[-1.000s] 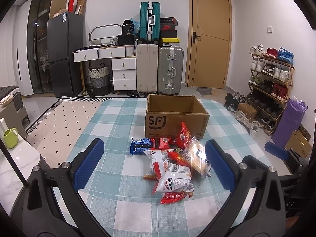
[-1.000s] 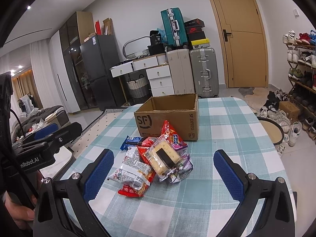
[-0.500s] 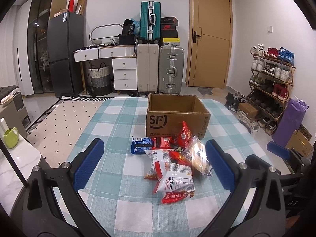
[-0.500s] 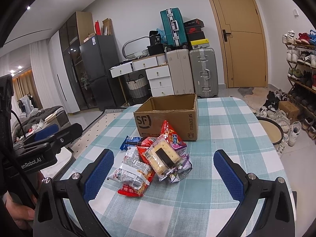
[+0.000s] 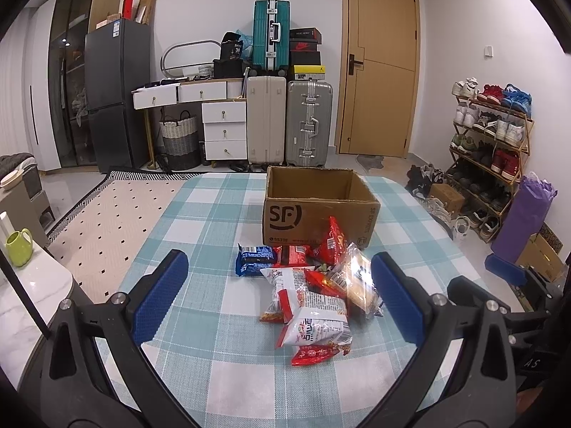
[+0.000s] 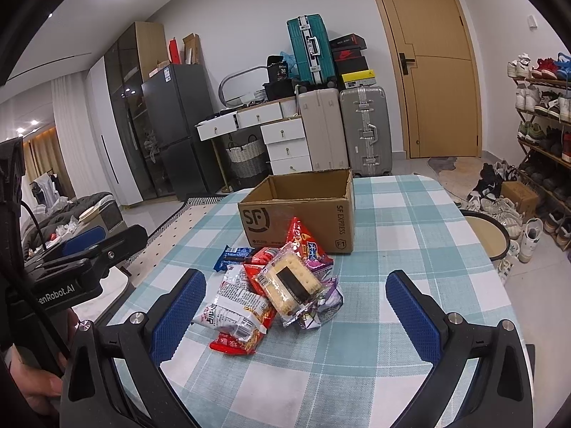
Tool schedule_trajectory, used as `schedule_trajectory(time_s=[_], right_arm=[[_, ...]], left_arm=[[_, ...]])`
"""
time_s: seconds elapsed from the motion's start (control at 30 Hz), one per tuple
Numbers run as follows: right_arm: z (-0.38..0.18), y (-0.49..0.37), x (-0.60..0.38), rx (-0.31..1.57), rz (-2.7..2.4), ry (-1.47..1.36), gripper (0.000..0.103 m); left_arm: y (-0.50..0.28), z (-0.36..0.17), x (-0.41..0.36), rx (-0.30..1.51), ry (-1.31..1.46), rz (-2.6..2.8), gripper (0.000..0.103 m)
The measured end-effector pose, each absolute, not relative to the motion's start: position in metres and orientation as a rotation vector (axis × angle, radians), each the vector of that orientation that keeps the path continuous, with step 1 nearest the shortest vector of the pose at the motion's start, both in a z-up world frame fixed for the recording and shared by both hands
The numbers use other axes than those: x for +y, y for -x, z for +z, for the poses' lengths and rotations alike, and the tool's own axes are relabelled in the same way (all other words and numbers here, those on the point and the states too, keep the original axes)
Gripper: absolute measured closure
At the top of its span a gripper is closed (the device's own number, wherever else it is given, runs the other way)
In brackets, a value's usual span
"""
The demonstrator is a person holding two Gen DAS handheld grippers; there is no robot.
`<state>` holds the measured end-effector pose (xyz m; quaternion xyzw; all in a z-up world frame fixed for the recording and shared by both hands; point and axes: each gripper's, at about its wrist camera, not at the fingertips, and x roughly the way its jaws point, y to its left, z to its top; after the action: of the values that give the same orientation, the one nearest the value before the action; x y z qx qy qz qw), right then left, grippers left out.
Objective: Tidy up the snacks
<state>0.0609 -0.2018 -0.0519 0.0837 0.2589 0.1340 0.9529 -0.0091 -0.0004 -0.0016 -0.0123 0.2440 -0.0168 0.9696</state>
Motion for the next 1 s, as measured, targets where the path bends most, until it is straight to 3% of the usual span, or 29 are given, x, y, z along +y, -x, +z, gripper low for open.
schedule_trajectory(time_s=[0.53,1.0], right_arm=[[-0.054,-0.063,-0.207,0.528,0.273,-0.170,0.000],[-0.079,-0.079,-0.208,0.550,0.258,-0.157,0.000]], left_arm=[[0.001,-0.012,-0.003,0.522,0.027,-0.047,0.001],[-0.042,-0.055,-0.005,0.631,0.050,-0.110,0.001]])
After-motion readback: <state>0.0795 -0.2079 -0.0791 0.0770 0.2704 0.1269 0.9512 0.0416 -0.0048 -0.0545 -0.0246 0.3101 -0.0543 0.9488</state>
